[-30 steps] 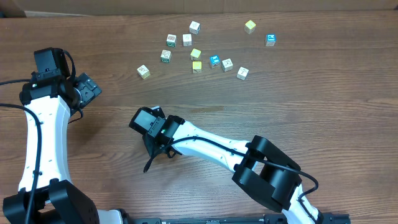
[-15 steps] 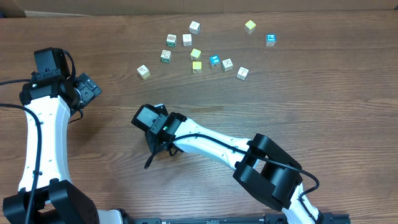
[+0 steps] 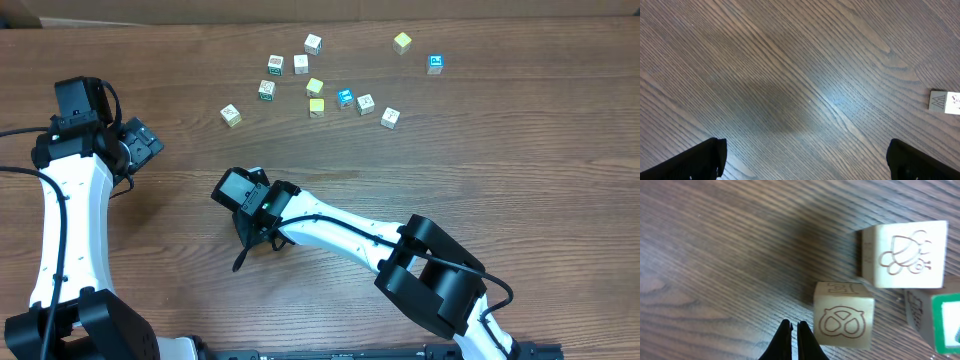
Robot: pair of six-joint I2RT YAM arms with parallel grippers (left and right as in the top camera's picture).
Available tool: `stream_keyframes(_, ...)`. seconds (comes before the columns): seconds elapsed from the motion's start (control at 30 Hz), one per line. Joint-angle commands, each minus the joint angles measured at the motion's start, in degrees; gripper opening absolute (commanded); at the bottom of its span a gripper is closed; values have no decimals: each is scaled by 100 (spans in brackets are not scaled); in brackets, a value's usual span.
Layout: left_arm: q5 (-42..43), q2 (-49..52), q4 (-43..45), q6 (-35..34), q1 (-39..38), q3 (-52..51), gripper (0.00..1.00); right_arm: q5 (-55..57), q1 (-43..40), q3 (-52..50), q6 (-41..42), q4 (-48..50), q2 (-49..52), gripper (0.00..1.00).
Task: Form a circle
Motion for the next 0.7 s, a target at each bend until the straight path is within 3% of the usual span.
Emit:
stream_keyframes(0.0,-35,-52,9,-76,-13,66,99,-197,-13,323,-476,35,-61,4)
stream_keyframes(0.27,-35,-52,9,-76,-13,66,100,352,-442,1032,-605,-55,-433,8)
stream_keyframes(0.3,-33,-52,9,-76,-13,66,100,448,-555,1049,-605,-57,-457,11)
stream_keyframes(0.4,-35,-52,7,-76,-13,66,99,619,-1054,1051,-605,-83,-501,37)
stream_keyframes(0.47,-35,-52,7,-76,-13,66,100,623,-1410,1049,-605,-120,-498,40)
stream_keyframes(0.53,-35,-52,9,-76,-13,66,99,623,-1967,1049,-603,-155,-470,52)
stream_keyframes(0.67,-35,-52,9,-76,-13,66,100,621,-2758,1047,-595,-160,-404,59)
